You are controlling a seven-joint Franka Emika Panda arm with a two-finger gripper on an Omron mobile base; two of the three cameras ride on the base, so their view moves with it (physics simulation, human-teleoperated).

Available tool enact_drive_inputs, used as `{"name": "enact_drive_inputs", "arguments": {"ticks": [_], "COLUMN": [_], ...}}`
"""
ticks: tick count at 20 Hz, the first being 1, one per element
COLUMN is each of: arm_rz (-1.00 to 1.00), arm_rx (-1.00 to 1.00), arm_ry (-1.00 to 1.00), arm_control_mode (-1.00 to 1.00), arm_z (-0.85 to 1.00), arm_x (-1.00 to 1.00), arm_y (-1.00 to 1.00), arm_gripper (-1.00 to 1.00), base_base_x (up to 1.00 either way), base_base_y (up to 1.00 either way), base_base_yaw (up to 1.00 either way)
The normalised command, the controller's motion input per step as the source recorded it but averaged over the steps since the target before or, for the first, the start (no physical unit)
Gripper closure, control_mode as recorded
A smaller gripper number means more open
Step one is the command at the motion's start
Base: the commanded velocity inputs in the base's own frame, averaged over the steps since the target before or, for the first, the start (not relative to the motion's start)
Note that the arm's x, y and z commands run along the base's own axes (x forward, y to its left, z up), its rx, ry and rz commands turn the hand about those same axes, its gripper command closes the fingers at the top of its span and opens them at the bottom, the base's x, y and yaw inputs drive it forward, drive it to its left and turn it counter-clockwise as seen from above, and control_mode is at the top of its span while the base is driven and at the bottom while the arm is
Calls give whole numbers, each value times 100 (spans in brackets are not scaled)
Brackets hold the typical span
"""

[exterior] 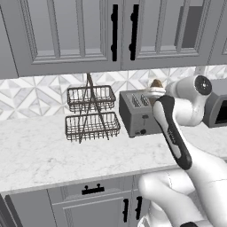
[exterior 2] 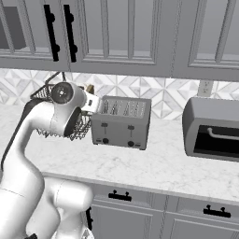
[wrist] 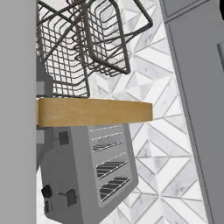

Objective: Start the toaster. Once the lever pops up, take the bread to the plate on the dining counter.

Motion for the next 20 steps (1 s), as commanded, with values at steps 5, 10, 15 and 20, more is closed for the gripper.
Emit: {"name": "enact_drive_inputs", "arguments": {"ticks": [5,10,15,20], "arm_rz": [0,4,0,0], "arm_rx": [0,-1,0,0], "arm_ry": [1,0,0,0], "arm_control_mode": [-100,-100,-100,-100], "arm_z": [30,2,0,0], "arm_x": [-100,-65,0,0], "arm_y": [6,3,0,0], "arm_gripper": [100,100,100,100], "base_base_x": [0,0,0,0], "base_base_y": [0,0,0,0], "base_base_yaw": [0,0,0,0]}}
